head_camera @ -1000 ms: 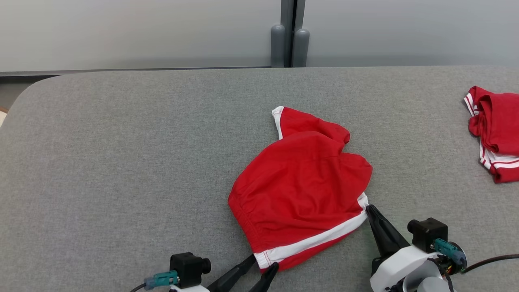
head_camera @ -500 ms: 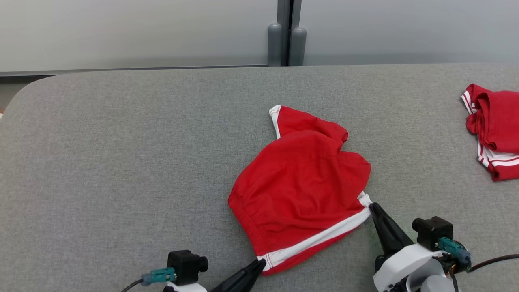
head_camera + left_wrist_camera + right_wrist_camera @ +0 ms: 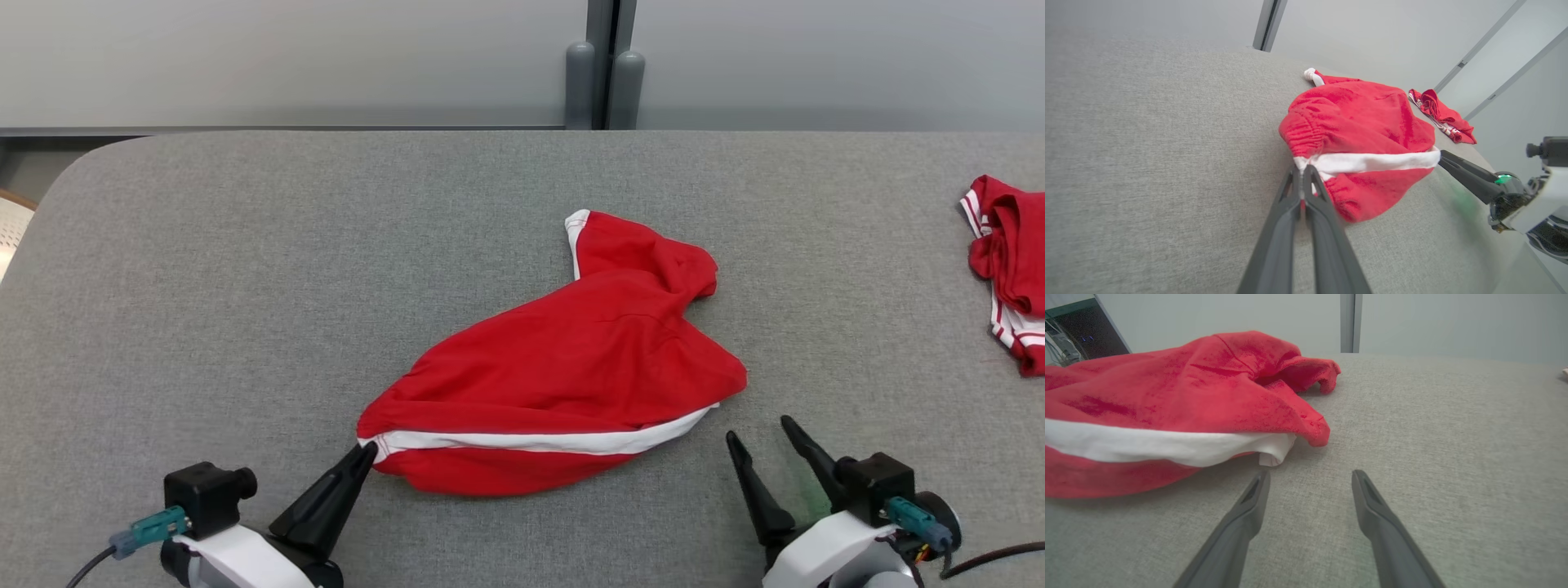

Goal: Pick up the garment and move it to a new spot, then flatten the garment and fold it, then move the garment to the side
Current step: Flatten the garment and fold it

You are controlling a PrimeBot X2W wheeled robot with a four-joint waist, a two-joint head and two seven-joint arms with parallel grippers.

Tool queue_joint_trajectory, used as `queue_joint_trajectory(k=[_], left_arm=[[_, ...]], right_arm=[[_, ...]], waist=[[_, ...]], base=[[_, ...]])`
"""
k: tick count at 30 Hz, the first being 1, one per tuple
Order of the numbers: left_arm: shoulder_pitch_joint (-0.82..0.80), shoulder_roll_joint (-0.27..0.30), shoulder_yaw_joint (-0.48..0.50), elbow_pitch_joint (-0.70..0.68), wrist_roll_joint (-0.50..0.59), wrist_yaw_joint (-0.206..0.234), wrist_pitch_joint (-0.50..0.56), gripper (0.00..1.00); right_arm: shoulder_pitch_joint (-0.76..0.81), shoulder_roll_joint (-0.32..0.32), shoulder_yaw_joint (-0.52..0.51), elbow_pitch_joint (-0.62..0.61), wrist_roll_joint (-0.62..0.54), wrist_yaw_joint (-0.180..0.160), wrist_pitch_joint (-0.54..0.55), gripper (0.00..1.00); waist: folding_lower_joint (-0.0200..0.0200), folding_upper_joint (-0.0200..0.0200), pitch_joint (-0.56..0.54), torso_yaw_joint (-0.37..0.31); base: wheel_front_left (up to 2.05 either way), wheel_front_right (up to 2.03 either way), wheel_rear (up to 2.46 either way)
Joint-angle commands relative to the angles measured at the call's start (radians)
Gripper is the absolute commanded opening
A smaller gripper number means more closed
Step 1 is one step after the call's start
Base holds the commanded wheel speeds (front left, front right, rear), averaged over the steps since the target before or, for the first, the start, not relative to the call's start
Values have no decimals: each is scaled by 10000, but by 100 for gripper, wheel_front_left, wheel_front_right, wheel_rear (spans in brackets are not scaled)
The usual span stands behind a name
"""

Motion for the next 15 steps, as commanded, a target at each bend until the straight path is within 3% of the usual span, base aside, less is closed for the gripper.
queue_joint_trajectory(k=[1,7,14,15], left_arm=[[91,75,200,-36,134,-2,-9,0],[315,178,818,26,533,-2,-11,0],[38,-31,685,192,888,-2,-12,0],[-43,-66,656,235,928,-2,-12,0]], right_arm=[[-69,-74,211,-16,124,-1,-7,100],[-915,-411,1248,443,620,-3,-7,100],[-2228,-575,2174,1531,903,-3,-7,100],[-2364,-636,2325,1579,945,-3,-7,84]], waist=[[0,-1,35,26],[0,-1,212,54],[0,-1,392,385],[0,-1,428,454]], base=[[0,0,0],[0,0,0],[0,0,0],[0,0,0]])
